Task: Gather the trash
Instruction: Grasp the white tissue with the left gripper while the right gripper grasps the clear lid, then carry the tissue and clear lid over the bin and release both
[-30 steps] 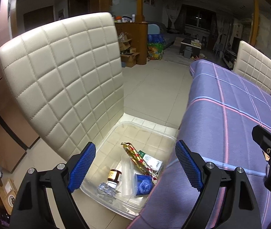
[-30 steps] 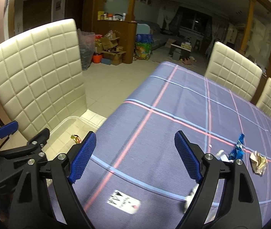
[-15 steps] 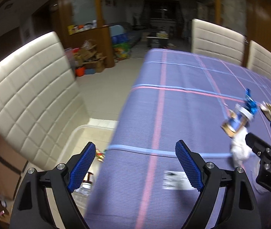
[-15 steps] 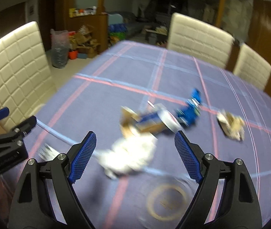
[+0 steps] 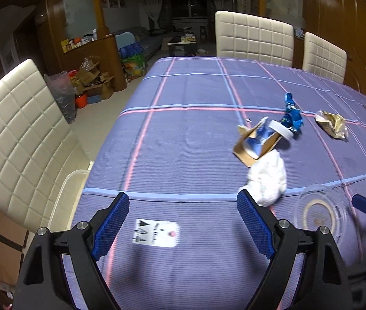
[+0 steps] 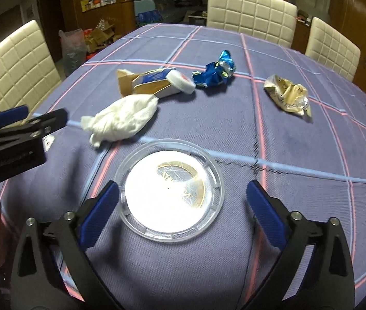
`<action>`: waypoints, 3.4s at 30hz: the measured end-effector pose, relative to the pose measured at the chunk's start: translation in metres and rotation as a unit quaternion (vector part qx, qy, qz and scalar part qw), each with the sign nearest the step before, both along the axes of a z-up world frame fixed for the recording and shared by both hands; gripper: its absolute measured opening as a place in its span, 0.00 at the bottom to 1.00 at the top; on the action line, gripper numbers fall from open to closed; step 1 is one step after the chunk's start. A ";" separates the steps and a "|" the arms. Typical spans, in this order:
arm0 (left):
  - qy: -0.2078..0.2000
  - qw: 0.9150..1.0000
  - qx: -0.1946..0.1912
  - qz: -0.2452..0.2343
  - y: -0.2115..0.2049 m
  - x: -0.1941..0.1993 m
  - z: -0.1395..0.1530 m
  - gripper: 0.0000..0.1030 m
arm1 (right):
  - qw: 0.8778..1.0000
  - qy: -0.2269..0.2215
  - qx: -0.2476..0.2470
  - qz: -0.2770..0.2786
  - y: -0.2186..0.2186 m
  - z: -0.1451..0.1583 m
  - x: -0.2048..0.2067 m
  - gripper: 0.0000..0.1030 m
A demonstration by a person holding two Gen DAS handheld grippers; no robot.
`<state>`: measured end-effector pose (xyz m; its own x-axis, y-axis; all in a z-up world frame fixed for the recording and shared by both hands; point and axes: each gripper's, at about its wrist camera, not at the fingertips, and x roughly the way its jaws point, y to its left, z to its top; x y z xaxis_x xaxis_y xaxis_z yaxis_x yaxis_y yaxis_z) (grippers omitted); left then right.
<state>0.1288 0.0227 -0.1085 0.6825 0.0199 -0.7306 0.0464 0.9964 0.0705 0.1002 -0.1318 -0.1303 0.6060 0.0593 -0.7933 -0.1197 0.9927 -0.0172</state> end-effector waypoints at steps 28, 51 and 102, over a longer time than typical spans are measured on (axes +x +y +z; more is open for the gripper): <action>0.015 1.000 -0.016 -0.011 -0.007 0.003 -0.002 0.81 | 0.999 0.036 0.033 0.021 0.003 -0.009 -0.003 0.97; 0.034 0.996 -0.001 -0.082 -0.063 0.024 -0.014 0.81 | 0.999 -0.004 0.006 -0.043 -0.041 0.002 0.018 0.83; -0.024 0.998 0.047 0.040 0.057 -0.028 0.004 0.24 | 0.997 -0.051 -0.012 0.061 0.046 0.037 0.017 0.83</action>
<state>0.1013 0.0800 -0.1041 0.7099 0.1418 -0.6899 -0.0377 0.9858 0.1639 0.1168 -0.0855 -0.0936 0.6737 0.1188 -0.7294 -0.2358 0.9700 -0.0598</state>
